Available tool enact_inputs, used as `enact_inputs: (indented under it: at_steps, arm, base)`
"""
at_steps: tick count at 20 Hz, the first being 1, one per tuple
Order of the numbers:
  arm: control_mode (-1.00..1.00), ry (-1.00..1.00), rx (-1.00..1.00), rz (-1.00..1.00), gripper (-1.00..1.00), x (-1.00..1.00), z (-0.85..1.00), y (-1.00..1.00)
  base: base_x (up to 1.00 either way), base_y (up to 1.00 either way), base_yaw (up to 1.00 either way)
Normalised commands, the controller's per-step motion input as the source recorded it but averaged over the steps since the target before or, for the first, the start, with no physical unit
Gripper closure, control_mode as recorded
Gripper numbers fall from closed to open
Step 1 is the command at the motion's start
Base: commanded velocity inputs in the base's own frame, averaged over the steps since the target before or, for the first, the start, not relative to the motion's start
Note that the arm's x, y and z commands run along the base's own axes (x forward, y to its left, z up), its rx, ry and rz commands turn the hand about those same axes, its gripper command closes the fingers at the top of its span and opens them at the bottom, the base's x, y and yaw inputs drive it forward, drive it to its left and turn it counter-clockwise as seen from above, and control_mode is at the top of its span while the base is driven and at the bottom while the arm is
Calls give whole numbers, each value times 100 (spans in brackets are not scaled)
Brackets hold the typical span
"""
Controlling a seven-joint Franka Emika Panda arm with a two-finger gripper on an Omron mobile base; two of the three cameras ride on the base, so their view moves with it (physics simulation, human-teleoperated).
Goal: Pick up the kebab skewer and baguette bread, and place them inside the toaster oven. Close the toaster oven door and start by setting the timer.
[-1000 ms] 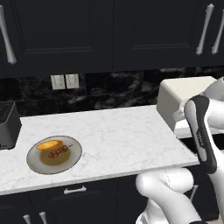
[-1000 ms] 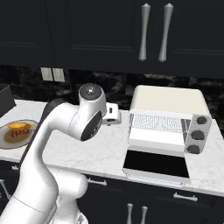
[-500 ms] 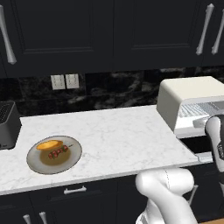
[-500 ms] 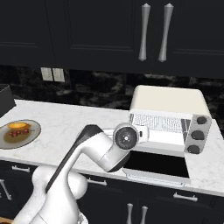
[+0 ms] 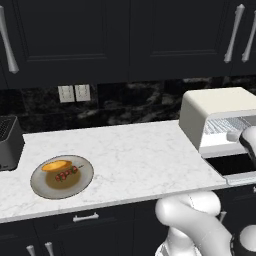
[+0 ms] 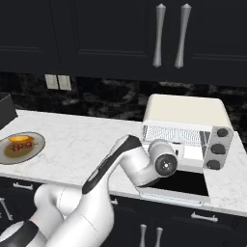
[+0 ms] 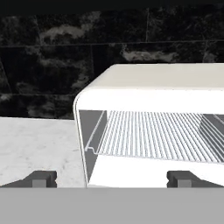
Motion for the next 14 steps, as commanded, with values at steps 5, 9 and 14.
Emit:
enact_inputs:
  at_steps: [5,9,14]
  arm:
    - [-100,-13,2,0,-100,30,-17,-30]
    - [-100,-12,0,0,-100,24,-19,-7]
    - [-100,0,0,0,-100,39,-2,-16]
  base:
    - [0,0,0]
    - [0,0,0]
    - [0,0,0]
